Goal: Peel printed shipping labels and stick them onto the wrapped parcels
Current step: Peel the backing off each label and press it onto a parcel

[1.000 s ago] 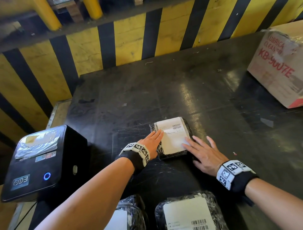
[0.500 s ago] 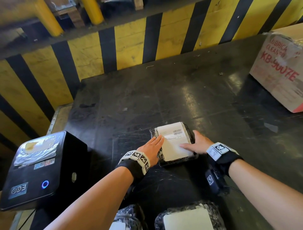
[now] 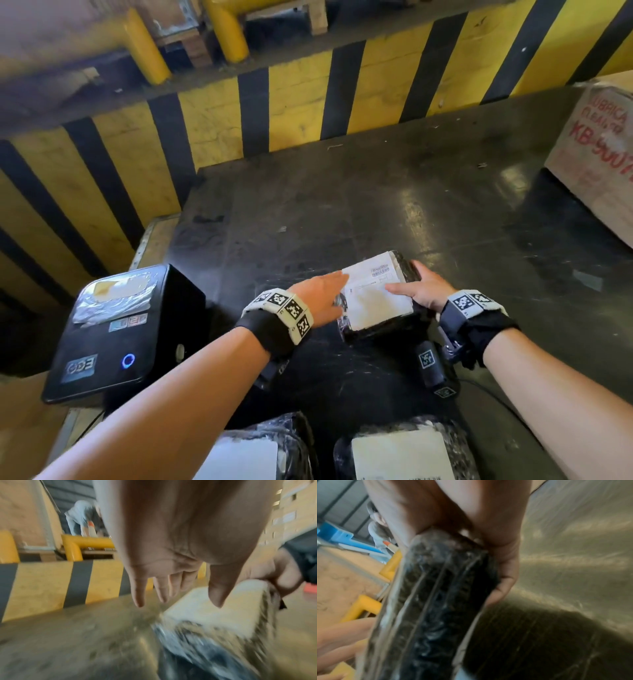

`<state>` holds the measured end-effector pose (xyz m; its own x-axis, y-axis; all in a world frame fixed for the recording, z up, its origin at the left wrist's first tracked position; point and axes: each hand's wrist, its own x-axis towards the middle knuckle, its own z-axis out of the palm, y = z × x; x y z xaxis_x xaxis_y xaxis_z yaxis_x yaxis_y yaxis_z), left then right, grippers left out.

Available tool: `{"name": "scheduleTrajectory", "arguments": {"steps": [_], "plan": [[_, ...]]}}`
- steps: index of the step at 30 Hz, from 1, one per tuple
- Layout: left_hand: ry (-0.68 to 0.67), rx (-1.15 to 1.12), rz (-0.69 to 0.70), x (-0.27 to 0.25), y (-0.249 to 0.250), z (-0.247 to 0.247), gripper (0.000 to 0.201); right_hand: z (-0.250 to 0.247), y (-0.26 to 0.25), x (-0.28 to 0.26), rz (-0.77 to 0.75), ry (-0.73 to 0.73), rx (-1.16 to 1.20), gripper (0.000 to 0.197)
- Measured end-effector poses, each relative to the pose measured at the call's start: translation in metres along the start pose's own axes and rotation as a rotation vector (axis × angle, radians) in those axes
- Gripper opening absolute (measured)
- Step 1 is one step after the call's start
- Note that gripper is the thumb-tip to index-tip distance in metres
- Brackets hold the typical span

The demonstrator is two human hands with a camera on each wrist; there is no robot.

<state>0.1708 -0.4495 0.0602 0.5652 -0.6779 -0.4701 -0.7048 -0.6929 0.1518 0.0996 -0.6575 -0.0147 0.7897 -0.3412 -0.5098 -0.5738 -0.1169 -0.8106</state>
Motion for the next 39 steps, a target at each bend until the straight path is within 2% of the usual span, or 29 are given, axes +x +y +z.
{"name": "scheduleTrajectory", "arguments": {"steps": [2, 4, 6, 8, 9, 13, 18, 20, 24, 29, 33, 39], "plan": [[0.086, 0.016, -0.015, -0.025, -0.001, -0.016, 0.068, -0.011, -0.006, -0.017, -0.032, 0.028, -0.002, 0.082], [0.134, 0.035, -0.048, -0.055, -0.002, -0.026, 0.071, -0.022, -0.007, -0.034, -0.056, 0.050, 0.021, 0.083], [0.150, 0.045, -0.072, -0.086, 0.003, -0.028, 0.072, -0.029, -0.006, -0.057, -0.097, 0.058, 0.082, 0.091], [0.156, 0.043, -0.077, -0.118, 0.012, -0.024, 0.072, -0.034, -0.002, -0.083, -0.116, 0.053, 0.209, 0.108], [0.163, 0.034, -0.080, -0.135, 0.016, -0.019, 0.072, -0.036, 0.000, -0.097, -0.132, 0.053, 0.270, 0.110], [0.193, -0.007, -0.079, -0.199, 0.028, 0.015, 0.073, -0.033, 0.012, -0.153, -0.233, 0.106, 0.414, 0.083], [0.096, 0.008, -0.077, -0.259, 0.035, 0.079, 0.075, -0.016, 0.039, -0.219, -0.286, 0.146, 0.451, 0.087], [0.069, 0.060, -0.090, -0.272, 0.035, 0.101, 0.077, -0.006, 0.052, -0.242, -0.277, 0.153, 0.457, 0.089], [0.081, 0.063, -0.132, -0.289, 0.036, 0.127, 0.075, 0.013, 0.073, -0.278, -0.248, 0.142, 0.474, 0.077], [0.149, 0.031, -0.141, -0.298, 0.038, 0.148, 0.072, 0.030, 0.091, -0.295, -0.215, 0.148, 0.420, 0.099], [0.186, 0.046, -0.144, -0.308, 0.040, 0.161, 0.073, 0.041, 0.093, -0.300, -0.217, 0.147, 0.366, 0.070], [0.202, 0.084, -0.129, -0.319, 0.040, 0.168, 0.073, 0.040, 0.082, -0.314, -0.247, 0.214, 0.030, 0.068]]}}
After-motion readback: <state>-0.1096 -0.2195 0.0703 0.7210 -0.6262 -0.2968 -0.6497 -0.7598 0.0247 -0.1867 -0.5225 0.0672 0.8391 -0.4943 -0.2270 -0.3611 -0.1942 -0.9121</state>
